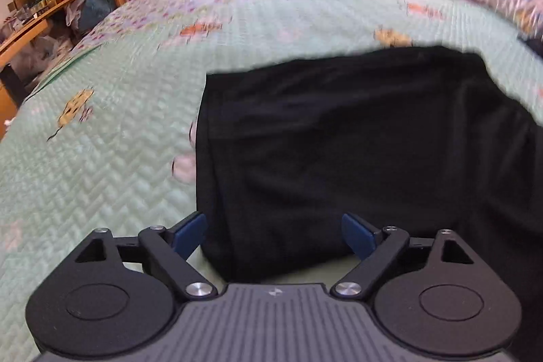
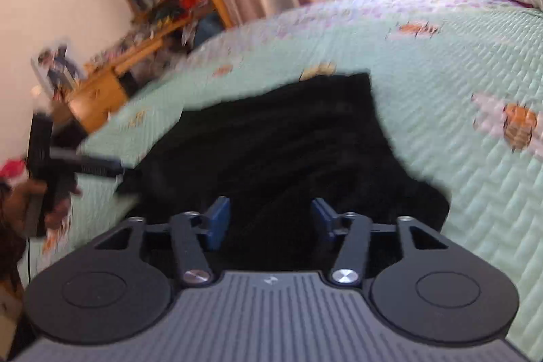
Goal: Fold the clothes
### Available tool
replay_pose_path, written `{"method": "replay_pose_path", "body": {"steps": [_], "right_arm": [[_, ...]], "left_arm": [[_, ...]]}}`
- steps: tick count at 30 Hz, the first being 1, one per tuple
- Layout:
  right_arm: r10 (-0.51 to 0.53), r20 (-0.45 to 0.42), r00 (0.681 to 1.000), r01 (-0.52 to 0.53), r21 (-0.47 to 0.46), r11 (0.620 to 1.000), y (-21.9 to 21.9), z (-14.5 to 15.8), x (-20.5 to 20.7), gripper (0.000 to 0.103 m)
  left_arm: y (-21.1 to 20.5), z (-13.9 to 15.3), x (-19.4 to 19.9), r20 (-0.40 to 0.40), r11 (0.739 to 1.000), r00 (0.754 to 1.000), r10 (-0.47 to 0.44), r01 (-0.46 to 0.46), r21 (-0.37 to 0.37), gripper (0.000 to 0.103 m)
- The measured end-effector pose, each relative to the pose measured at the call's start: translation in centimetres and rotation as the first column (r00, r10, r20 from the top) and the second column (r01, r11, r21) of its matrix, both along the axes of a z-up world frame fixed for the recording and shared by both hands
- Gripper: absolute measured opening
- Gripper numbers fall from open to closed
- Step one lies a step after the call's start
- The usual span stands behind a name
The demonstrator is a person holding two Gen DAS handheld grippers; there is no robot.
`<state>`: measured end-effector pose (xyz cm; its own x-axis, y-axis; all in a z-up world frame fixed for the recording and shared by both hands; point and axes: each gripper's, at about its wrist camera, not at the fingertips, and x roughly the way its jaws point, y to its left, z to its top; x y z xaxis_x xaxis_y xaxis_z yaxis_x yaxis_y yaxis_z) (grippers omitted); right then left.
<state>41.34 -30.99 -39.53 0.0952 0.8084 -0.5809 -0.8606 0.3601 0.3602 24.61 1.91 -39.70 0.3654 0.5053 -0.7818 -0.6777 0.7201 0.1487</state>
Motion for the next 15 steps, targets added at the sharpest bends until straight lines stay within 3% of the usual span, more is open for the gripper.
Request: {"method": "replay_pose_path", "body": {"steps": [1,3,7,12,15], "right_arm": [[-0.011,0.002,1.000,0.011,-0.077,0.997,0.2,-1.1,-0.6,0.062],[-0.067,0.048,0.997,0.073,-0.139,0.988,-0.1,-2.4,-1.7,0.059],[-0.079,0.078,0.994,0.085,-0.080,0.993,-1.1,-0.4,-4.5,0.059],[0.023,0.118,0.993,-0.021,-0.016,1.000,-1.7,1.1,-9.5,0.059],[0.065,0.119,0.991,-0.060,-0.052,0.997,-2.2,-0.3,-11.9,0.059]], "left_arm": [[-0.9,0.0,-0.2,-0.015,1.000,1.000,0.002,-0.002,0.002,0.082],[-3.1,0.6,-0.9,-0.019,1.000,1.000,-0.010,0.011,0.024,0.082],[-7.7,2.0,-2.4,-0.023,0.996,0.998,-0.057,0.058,0.069,0.084],[-12.1,2.1,-3.2,-0.052,0.997,0.996,-0.076,0.077,0.018,0.084],[-14.3,1.5,-3.1,-0.062,0.995,0.994,-0.096,0.094,-0.028,0.084]]}}
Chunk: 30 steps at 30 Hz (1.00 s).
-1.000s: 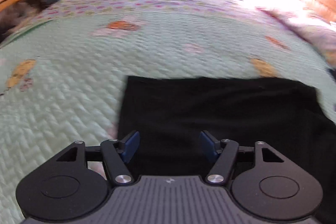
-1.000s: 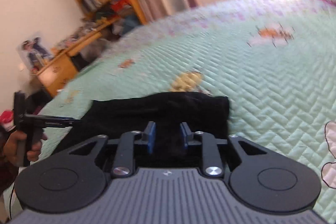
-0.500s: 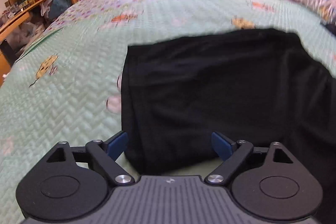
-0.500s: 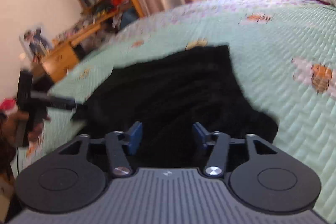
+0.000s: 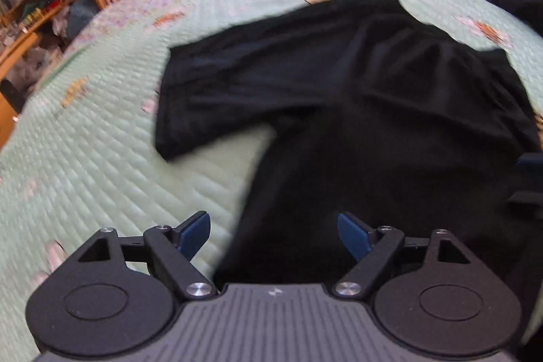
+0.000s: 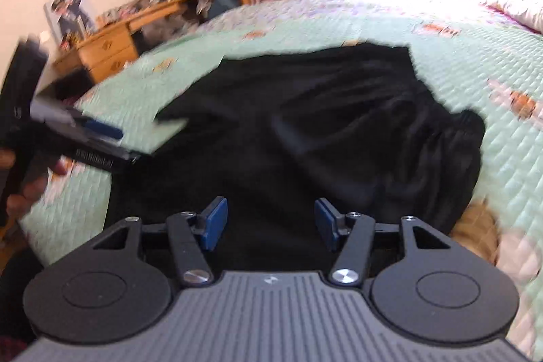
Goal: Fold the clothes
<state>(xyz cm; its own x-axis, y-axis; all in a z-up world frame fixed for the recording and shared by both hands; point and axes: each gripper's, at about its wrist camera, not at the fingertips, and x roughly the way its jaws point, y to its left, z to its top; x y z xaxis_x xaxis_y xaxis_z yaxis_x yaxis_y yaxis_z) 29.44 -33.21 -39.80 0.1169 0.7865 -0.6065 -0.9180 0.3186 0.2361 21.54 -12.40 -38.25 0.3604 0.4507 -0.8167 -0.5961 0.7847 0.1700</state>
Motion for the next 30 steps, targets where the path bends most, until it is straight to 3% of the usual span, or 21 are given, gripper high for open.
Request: {"method": "replay_pose_path", "body": {"steps": [3,7,13,15,18,21,28,30], "right_arm": [[-0.002,0.001,1.000,0.002,-0.059,0.998,-1.1,-2.6,-1.5,0.059],[-0.006,0.023,1.000,0.007,-0.029,1.000,-2.6,-1.9,-2.7,0.062],[0.089,-0.020,0.996,-0.086,0.109,0.990,-3.4,0.7,-5.6,0.065],[0.150,-0.012,0.989,-0.148,0.080,0.986,-3.1,0.1,-6.6,0.069],[0.144,-0.019,0.989,-0.145,-0.063,0.987,-2.2,-3.0,-7.7,0.069],[0.176,0.036,0.984,-0.175,-0.044,0.984,-3.1,-2.7,-9.1,0.074],[0.249,-0.029,0.968,-0.244,0.130,0.961,-3.5,-0.4,-8.5,0.076],[0.262,-0.115,0.958,-0.257,0.054,0.965,-2.0,-2.2,-8.3,0.076]], "left_arm": [[-1.6,-1.0,-0.1,-0.022,1.000,1.000,-0.010,0.009,-0.027,0.084],[-2.4,-2.4,0.0,-0.048,0.999,0.999,-0.012,0.010,-0.052,0.084],[-2.6,-3.0,-0.8,-0.031,0.997,0.999,0.026,-0.028,-0.077,0.087],[-2.6,-3.1,-0.9,-0.026,0.996,0.999,0.035,-0.038,-0.083,0.088],[-2.8,-3.1,-1.1,-0.028,0.997,0.999,0.037,-0.039,-0.073,0.090],[-2.6,-3.2,-1.0,-0.031,0.997,0.999,0.041,-0.043,-0.067,0.093],[-2.4,-2.4,-2.3,0.002,0.993,0.996,0.092,-0.092,-0.079,0.093],[-2.4,-1.8,-3.2,0.028,0.991,0.993,0.116,-0.114,-0.075,0.093]]}}
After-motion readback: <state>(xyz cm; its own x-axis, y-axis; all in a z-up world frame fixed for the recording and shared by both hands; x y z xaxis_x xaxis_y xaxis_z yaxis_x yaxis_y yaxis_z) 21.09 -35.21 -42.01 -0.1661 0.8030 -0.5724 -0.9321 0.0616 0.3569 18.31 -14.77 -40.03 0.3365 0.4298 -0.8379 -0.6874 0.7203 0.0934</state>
